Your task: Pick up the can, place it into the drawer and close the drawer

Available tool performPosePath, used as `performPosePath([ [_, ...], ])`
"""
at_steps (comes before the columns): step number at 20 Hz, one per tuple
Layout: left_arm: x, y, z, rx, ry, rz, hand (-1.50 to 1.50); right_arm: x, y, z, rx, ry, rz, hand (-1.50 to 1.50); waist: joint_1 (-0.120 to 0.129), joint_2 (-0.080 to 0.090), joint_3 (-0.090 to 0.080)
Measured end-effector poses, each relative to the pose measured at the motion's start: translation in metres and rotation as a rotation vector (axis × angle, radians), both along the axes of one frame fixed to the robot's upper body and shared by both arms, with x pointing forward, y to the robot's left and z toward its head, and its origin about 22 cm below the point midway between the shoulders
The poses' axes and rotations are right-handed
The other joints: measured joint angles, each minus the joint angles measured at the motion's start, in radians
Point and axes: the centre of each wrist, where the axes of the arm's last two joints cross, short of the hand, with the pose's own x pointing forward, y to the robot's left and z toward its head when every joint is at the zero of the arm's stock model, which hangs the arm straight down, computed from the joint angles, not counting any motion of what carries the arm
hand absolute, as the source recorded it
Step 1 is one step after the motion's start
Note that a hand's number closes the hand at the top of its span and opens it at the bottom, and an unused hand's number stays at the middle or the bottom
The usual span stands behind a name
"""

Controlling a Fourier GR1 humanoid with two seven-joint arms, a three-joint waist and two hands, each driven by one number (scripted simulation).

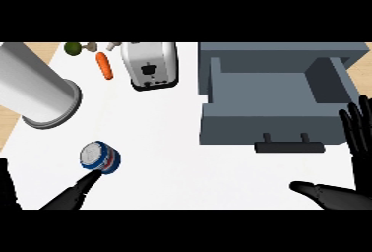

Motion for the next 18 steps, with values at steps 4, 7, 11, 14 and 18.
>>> performPosePath([
  [4,0.013,-0.003,-0.008,-0.009,0.022,-0.001,-1.50,-0.003,0.001,0.004,-0.004,0.000,-0.002,-1.50,-0.001,0.000,0.000],
  [7,0.017,-0.013,-0.020,-0.026,0.041,-0.009,-1.50,-0.006,-0.002,-0.004,0.002,-0.005,-0.004,-1.50,-0.002,0.000,-0.001],
  [11,0.031,-0.019,-0.038,-0.038,0.075,-0.002,-1.50,-0.006,-0.009,0.004,0.001,-0.019,-0.009,-1.50,-0.003,0.000,-0.001],
  [14,0.036,-0.018,-0.054,-0.043,0.093,0.005,-1.50,-0.010,-0.014,0.001,-0.005,-0.023,-0.010,-1.50,-0.002,0.000,-0.001],
  [18,0.040,-0.021,-0.080,-0.040,0.125,0.014,-1.50,-0.016,-0.015,0.007,-0.006,-0.026,-0.011,-1.50,-0.003,0.000,-0.001],
])
